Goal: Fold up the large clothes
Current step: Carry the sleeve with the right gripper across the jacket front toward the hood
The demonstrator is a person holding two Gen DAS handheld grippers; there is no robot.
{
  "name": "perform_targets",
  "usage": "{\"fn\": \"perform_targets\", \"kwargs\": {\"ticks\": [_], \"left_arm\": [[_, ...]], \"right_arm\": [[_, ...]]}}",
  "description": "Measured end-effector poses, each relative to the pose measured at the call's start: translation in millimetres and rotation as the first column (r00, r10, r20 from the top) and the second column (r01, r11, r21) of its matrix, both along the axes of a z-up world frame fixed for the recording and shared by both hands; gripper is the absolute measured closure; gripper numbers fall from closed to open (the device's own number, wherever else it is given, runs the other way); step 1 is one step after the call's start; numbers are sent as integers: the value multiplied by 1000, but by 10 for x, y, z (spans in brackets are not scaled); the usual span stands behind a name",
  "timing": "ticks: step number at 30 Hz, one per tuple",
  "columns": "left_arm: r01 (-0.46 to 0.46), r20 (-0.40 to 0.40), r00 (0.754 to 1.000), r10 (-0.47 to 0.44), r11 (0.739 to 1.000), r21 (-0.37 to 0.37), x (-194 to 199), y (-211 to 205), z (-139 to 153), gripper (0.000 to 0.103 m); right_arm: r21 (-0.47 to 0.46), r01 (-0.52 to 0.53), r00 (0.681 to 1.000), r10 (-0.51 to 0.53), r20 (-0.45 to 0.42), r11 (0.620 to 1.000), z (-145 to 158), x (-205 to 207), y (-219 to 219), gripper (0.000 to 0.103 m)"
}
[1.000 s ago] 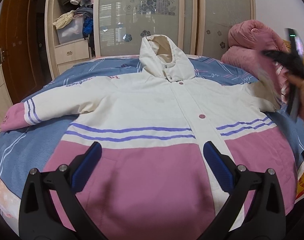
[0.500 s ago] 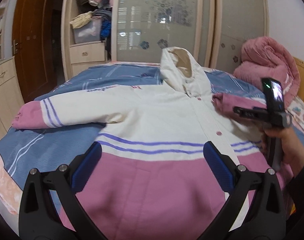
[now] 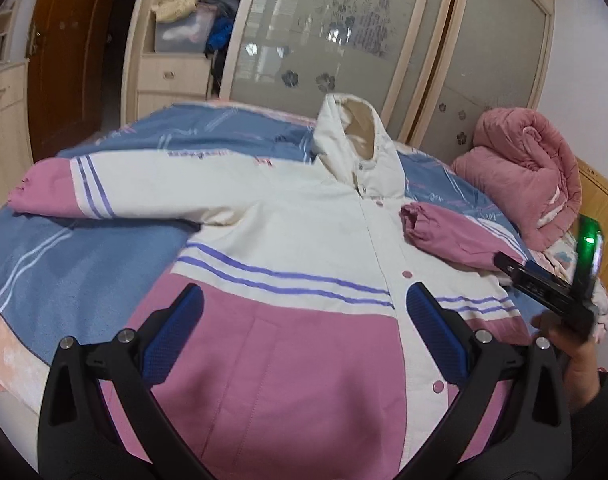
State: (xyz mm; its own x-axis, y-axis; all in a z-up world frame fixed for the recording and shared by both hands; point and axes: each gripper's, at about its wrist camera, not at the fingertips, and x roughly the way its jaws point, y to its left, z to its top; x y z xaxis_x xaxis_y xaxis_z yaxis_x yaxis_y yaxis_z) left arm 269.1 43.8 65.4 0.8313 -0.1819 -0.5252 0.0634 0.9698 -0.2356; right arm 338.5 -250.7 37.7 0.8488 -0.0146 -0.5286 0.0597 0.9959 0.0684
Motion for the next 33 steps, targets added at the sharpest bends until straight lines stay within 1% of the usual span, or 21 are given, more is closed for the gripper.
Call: {"fn": "perform_targets", "kwargs": {"ticks": [1, 2, 3, 5, 6, 7, 8, 10, 11, 12, 14, 16, 17, 19, 20, 21, 23, 25, 27, 30, 33], "left_arm": [[-1, 8, 1000, 1, 1000, -3, -32, -9, 4, 2], [3, -3, 1000, -3, 1000, -4, -44, -22, 2, 2], [23, -51, 998, -24, 1000, -19, -26, -42, -1, 2], [59, -113, 991, -68, 995, -83, 8, -34, -14, 2], [65, -144, 986, -84, 989, -133, 24, -12, -25, 2], [57, -142, 987, -77, 988, -141, 20, 3, -32, 2], [40, -128, 990, -57, 991, -128, 17, 6, -40, 2], [-32, -87, 996, 30, 999, -25, 41, -37, -77, 2], [-43, -92, 995, 43, 999, 2, 74, -60, -90, 2], [-29, -103, 994, 31, 999, 25, 127, -101, -107, 2], [-29, -91, 995, 33, 999, 43, 144, -132, -130, 2], [-9, -80, 997, 16, 997, 81, 149, -194, -149, 2], [15, -80, 997, -7, 996, 92, 158, -229, -153, 2], [40, -84, 996, -31, 994, 106, 195, -289, -152, 2], [43, -85, 996, -35, 994, 102, 214, -297, -152, 2], [42, -89, 995, -34, 995, 96, 245, -303, -154, 2], [38, -102, 994, -28, 994, 100, 321, -323, -158, 2], [38, -99, 995, -28, 995, 95, 370, -340, -160, 2], [37, -93, 995, -28, 995, 91, 422, -355, -158, 2], [42, -98, 995, -34, 996, 76, 497, -370, -166, 2], [44, -112, 993, -37, 997, 60, 563, -385, -205, 2]], "right_arm": [[-6, -1, 1000, 1, 0, 1000, 15, -31, 6, 2], [-16, -2, 1000, 2, 1, 1000, 24, -68, 15, 2], [-32, -6, 1000, 6, 1, 999, 35, -99, 29, 2], [-42, -15, 1000, 16, 4, 999, 39, -119, 33, 2], [-39, -15, 1000, 15, 4, 999, 32, -114, 25, 2], [-31, -12, 1000, 13, 8, 999, 19, -106, 11, 2], [-20, -12, 1000, 12, 11, 1000, 4, -89, 3, 2], [-21, -20, 1000, 20, -6, 1000, -63, -22, 8, 2], [-38, -35, 999, 34, -19, 999, -115, 28, 24, 2], [-59, -40, 999, 39, -28, 997, -146, 62, 43, 2], [-126, -52, 997, 45, -55, 991, -200, 141, 98, 8], [-246, -71, 995, 51, -89, 967, -241, 242, 211, 20], [-290, -78, 994, 51, -100, 954, -266, 276, 254, 22], [-425, -113, 987, 54, -148, 898, -374, 391, 403, 38], [-465, -123, 986, 54, -159, 876, -411, 428, 445, 41], [-522, -139, 984, 57, -171, 841, -460, 498, 518, 44], [-582, -151, 982, 54, -181, 799, -512, 614, 596, 49], [-612, -152, 981, 42, -190, 776, -537, 740, 641, 55], [-636, -161, 978, 33, -208, 755, -562, 878, 677, 55], [-657, -203, 963, 24, -270, 726, -659, 1092, 725, 55], [-674, -220, 952, 6, -305, 705, -796, 1312, 744, 56]]}}
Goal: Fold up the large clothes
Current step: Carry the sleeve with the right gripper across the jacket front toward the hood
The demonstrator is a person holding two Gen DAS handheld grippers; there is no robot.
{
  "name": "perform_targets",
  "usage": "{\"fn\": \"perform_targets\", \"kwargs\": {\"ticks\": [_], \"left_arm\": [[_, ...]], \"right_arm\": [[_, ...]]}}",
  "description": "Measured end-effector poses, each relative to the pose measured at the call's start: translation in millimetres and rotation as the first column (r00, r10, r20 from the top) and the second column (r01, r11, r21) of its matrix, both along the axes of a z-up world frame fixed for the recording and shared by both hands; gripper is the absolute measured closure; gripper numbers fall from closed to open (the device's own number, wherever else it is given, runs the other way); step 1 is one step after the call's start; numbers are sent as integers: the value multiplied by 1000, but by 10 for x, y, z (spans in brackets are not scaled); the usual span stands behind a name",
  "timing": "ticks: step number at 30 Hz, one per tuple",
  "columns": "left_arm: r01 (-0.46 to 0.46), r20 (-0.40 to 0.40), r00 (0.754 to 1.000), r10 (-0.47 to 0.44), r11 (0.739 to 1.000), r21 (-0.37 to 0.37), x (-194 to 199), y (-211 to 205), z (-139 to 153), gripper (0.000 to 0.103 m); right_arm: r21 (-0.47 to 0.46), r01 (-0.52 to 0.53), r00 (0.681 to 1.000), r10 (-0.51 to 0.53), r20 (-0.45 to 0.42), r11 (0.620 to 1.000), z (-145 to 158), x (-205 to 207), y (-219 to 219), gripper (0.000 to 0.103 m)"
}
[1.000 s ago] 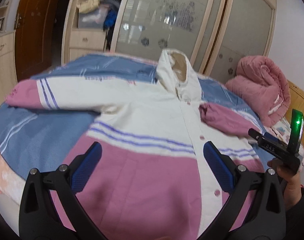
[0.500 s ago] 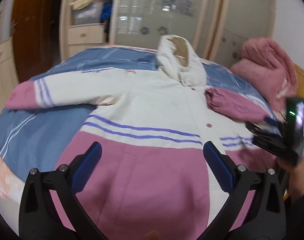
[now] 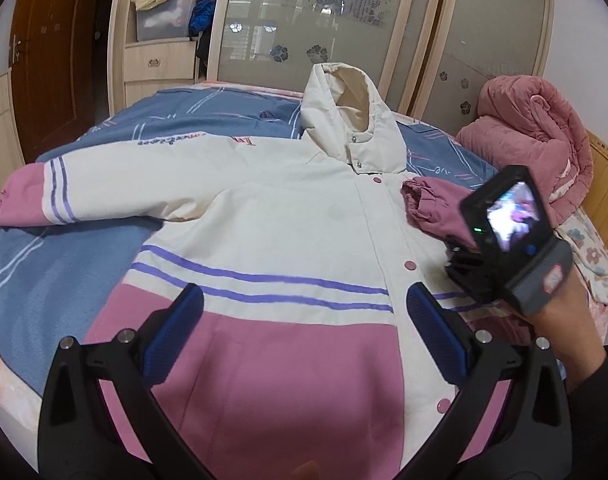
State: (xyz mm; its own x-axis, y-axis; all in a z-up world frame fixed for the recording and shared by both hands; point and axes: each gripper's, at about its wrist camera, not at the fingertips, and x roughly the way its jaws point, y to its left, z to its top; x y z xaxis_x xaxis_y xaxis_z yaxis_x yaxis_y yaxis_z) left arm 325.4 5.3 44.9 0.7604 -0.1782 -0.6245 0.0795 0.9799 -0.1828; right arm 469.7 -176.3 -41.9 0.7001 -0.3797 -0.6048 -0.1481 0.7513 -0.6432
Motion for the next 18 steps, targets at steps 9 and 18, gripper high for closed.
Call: {"fn": "perform_targets", "kwargs": {"ticks": [9, 18], "left_arm": [[-4, -25, 1000, 4, 1000, -10, 41, 68, -56, 2], [-14, 15, 1000, 14, 1000, -10, -90, 196, 49, 2]], "right_arm": [[3, 30, 996, -30, 88, 1000, -40, 167, 64, 98], [74, -167, 973, 152, 174, 983, 276, -29, 916, 98]]}}
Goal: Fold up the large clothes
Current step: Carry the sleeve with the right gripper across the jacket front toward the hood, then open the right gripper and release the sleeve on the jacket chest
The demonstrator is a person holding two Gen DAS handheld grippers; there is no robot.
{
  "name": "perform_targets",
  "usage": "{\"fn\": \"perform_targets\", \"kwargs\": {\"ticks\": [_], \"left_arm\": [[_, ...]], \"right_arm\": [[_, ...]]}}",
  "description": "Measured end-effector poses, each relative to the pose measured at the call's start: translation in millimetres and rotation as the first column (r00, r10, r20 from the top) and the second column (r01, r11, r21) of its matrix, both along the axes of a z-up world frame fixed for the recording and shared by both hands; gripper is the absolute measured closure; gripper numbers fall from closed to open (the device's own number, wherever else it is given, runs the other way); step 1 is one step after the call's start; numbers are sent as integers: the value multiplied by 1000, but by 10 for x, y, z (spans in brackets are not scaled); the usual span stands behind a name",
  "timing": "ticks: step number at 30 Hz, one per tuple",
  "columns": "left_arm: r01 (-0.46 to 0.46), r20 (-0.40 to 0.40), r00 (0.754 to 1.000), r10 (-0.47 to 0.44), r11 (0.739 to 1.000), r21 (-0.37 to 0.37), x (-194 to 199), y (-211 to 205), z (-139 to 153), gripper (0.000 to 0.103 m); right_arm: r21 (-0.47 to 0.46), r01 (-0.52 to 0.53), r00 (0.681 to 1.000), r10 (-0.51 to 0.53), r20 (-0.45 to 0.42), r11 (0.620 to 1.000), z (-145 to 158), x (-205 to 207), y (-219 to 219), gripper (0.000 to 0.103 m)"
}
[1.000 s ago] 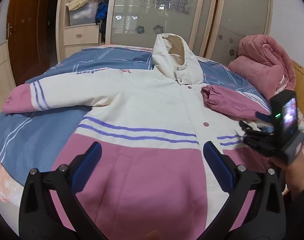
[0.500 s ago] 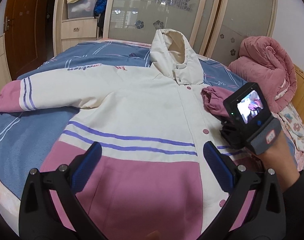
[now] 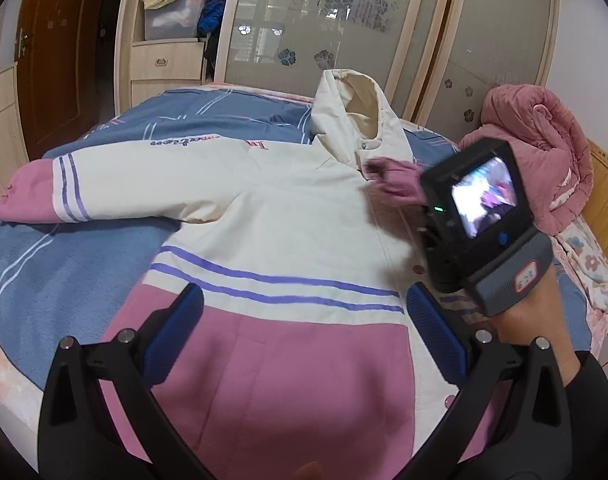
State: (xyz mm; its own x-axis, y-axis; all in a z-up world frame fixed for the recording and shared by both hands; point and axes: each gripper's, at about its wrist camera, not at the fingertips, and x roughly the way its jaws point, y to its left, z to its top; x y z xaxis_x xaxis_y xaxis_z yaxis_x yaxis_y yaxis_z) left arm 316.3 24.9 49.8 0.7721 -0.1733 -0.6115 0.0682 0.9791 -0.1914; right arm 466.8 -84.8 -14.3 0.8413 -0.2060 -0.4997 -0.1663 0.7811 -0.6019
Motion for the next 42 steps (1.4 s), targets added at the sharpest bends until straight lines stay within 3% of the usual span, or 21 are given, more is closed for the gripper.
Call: {"fn": "perform_targets", "kwargs": {"ticks": [5, 8, 11, 12, 13, 16, 20, 25, 30, 32, 33, 36, 42], "left_arm": [[-12, -6, 1000, 12, 1000, 14, -44, 94, -17, 2], [-29, -5, 1000, 29, 1000, 2, -59, 185, -5, 2], [-41, -4, 999, 41, 999, -11, -60, 249, 12, 2], [-42, -1, 999, 42, 999, -12, -69, 263, 24, 2], [-44, 5, 999, 44, 999, -13, -80, 270, 37, 2], [-44, 29, 999, 45, 999, -27, -115, 308, 106, 2], [-59, 47, 997, 61, 998, -35, -151, 358, 164, 2], [-73, 21, 997, 74, 997, -16, -125, 361, 119, 2], [-42, 11, 999, 43, 998, -37, -156, 255, 82, 2], [-27, 17, 999, 27, 1000, -13, -197, 156, 88, 2], [-19, 15, 1000, 19, 1000, 5, -218, 108, 89, 2], [0, 18, 1000, -1, 998, 62, -299, -14, 66, 2], [9, -3, 1000, -9, 994, 108, -336, -81, -56, 2]], "right_arm": [[-6, -78, 992, 77, -95, 997, -197, -3, 431, 98], [-24, -72, 988, 68, -141, 997, -278, 41, 497, 87], [-60, -63, 995, 59, -80, 996, -186, -47, 502, 20], [-73, -81, 997, 80, -16, 994, -77, -153, 476, 6], [-78, -87, 996, 88, 19, 993, 1, -242, 458, 1], [-69, -79, 994, 84, 63, 994, 156, -483, 300, 1], [-54, -43, 997, 46, 60, 998, 194, -841, -84, 1], [128, 62, 997, -66, 31, 990, 306, -1347, -613, 1], [328, 115, 990, -134, 36, 938, 431, -1778, -979, 1], [420, 133, 988, -156, 20, 898, 474, -1889, -1131, 1], [492, 134, 987, -158, 7, 860, 506, -1970, -1216, 1], [592, 140, 985, -173, -1, 794, 543, -2121, -1406, 1], [584, 134, 988, -157, -12, 800, 544, -2227, -1518, 1]]}}
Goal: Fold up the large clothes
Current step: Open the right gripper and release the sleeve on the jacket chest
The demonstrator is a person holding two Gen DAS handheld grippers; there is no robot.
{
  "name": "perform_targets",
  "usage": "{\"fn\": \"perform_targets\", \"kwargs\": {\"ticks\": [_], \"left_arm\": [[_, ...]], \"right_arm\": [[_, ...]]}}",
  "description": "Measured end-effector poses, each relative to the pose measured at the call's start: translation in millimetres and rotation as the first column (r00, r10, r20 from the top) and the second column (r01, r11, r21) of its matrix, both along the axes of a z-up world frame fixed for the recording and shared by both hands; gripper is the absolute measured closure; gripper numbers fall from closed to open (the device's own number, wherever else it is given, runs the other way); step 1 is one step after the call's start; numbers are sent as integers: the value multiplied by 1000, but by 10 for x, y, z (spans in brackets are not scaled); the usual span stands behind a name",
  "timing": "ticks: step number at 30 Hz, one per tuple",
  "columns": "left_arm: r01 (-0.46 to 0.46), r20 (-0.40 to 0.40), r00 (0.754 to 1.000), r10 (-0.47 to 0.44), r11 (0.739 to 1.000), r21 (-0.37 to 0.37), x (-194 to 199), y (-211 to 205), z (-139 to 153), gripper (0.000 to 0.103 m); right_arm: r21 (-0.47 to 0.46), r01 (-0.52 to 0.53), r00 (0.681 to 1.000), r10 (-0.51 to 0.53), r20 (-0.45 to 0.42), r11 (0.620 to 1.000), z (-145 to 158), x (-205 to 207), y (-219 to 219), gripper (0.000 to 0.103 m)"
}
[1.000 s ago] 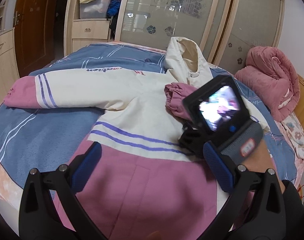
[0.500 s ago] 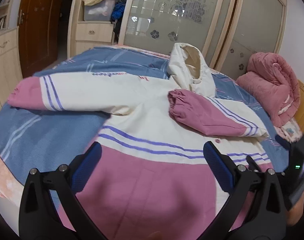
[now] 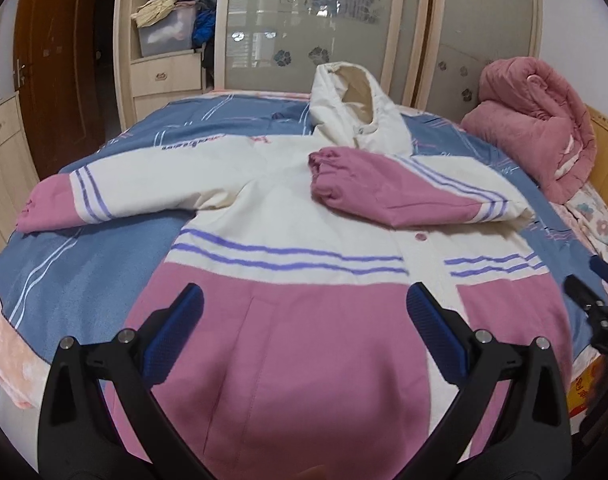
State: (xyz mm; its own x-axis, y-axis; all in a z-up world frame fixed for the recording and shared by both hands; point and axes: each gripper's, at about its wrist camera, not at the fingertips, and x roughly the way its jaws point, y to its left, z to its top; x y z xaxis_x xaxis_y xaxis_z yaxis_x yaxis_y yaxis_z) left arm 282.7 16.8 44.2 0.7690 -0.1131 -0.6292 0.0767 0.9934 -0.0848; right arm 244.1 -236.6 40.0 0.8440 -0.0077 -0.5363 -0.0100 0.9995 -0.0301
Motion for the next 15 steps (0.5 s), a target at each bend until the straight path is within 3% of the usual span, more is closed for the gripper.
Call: {"fn": "perform_targets", "kwargs": {"ticks": [8, 15], "left_arm": [[-6, -7, 1000, 5, 999, -47, 41, 71, -34, 2], [8, 21, 1000, -7, 999, -37, 58, 7, 23, 2]], "right_arm": [[16, 8, 1000, -9, 12, 1000, 33, -106, -188, 1], [37, 15, 1000, -16, 24, 999, 62, -151, -287, 1]]}}
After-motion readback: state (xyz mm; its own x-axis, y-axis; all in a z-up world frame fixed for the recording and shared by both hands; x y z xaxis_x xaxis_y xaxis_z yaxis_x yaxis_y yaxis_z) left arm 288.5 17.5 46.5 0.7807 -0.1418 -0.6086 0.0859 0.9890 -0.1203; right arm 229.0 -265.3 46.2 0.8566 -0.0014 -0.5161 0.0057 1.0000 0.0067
